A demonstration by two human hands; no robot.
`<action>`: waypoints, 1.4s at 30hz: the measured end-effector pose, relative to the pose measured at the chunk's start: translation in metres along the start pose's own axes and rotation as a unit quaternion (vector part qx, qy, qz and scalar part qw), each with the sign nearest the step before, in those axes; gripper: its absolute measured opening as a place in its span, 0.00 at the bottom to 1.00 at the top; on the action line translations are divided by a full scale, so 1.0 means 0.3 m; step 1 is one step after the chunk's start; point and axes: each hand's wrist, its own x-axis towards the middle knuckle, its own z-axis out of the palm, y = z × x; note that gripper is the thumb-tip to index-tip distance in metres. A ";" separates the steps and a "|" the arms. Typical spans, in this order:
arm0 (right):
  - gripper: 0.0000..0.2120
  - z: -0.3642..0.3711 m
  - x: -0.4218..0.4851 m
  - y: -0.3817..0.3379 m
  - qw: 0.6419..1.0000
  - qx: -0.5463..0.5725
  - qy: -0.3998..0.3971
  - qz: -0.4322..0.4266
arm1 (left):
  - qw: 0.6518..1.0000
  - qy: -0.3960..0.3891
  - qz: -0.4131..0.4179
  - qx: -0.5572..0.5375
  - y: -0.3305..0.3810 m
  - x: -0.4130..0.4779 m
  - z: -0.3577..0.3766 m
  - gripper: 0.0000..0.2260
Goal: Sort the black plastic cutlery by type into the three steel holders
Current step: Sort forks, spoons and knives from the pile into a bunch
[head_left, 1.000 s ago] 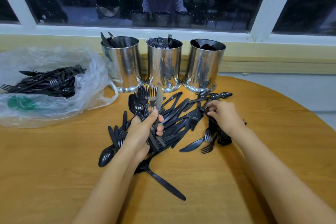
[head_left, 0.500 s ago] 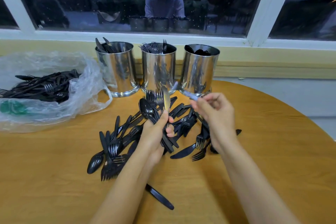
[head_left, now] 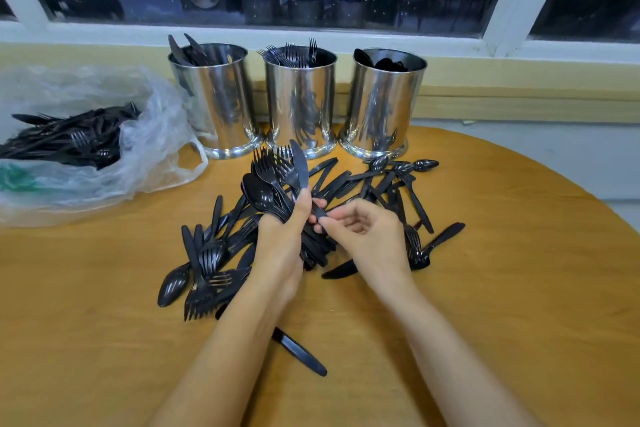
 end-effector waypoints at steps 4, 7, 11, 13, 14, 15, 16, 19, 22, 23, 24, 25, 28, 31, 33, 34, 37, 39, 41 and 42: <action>0.01 -0.005 -0.004 0.001 0.999 -0.011 -0.026 -0.032 | 1.000 -0.003 -0.004 0.009 -0.006 -0.001 -0.007 0.13; 0.02 -0.030 0.000 -0.009 0.996 -0.042 -0.061 -0.057 | 1.000 0.006 -0.004 0.010 -0.006 0.005 -0.010 0.12; 0.03 -0.130 0.055 0.014 0.989 -0.140 0.007 -0.045 | 1.000 0.005 -0.007 -0.014 -0.012 0.011 -0.015 0.10; 0.03 -0.185 0.084 0.053 0.974 -0.223 0.041 -0.002 | 0.999 0.001 -0.013 -0.037 -0.006 0.012 -0.019 0.08; 0.06 -0.205 0.093 0.072 0.964 -0.262 0.047 0.020 | 0.999 -0.001 -0.017 -0.044 -0.003 0.013 -0.021 0.09; 0.09 -0.219 0.100 0.087 0.956 -0.287 0.045 0.041 | 0.999 -0.003 -0.022 -0.046 0.000 0.014 -0.023 0.09; 0.12 -0.229 0.102 0.095 0.951 -0.302 0.038 0.059 | 0.999 -0.008 -0.026 -0.044 0.001 0.014 -0.026 0.09; 0.17 -0.239 0.098 0.094 0.936 -0.338 0.007 0.101 | 0.998 -0.033 -0.034 -0.048 0.006 0.016 -0.034 0.08; 0.13 -0.240 0.095 0.092 0.927 -0.358 0.002 0.110 | 0.997 -0.036 -0.042 -0.056 0.010 0.019 -0.037 0.05; 0.11 -0.240 0.095 0.092 0.930 -0.353 0.014 0.106 | 0.997 -0.035 -0.044 -0.057 0.010 0.019 -0.036 0.05; 0.09 -0.237 0.094 0.091 0.932 -0.348 0.030 0.100 | 0.997 -0.034 -0.044 -0.058 0.009 0.020 -0.036 0.05; 0.08 -0.235 0.094 0.088 0.932 -0.346 0.051 0.091 | 0.997 -0.034 -0.045 -0.057 0.008 0.021 -0.036 0.05; 0.09 -0.232 0.096 0.073 0.939 -0.322 0.122 0.023 | 0.997 -0.036 -0.042 -0.051 0.003 0.021 -0.037 0.05; 0.07 -0.220 0.101 0.055 0.981 -0.136 0.138 -0.001 | 0.998 -0.039 -0.038 -0.043 -0.002 0.023 -0.042 0.06; 0.05 -0.216 0.096 0.042 0.990 -0.038 0.133 0.000 | 0.998 -0.041 -0.041 -0.034 -0.002 0.025 -0.045 0.06; 0.05 -0.216 0.092 0.037 0.992 -0.007 0.126 -0.002 | 0.998 -0.043 -0.044 -0.032 -0.001 0.025 -0.047 0.06; 0.10 -0.216 0.088 0.021 0.992 0.083 0.091 -0.014 | 0.996 -0.059 -0.055 -0.030 -0.001 0.025 -0.052 0.09; 0.09 -0.217 0.088 0.009 0.987 0.137 0.082 -0.019 | 0.995 -0.071 -0.062 -0.026 -0.002 0.025 -0.053 0.11; 0.05 -0.216 0.085 -0.004 0.984 0.165 0.069 -0.019 | 0.993 -0.093 -0.077 -0.018 0.000 0.021 -0.050 0.13; 0.05 -0.213 0.082 -0.010 0.985 0.163 0.055 -0.019 | 0.990 -0.112 -0.089 -0.014 0.001 0.018 -0.045 0.16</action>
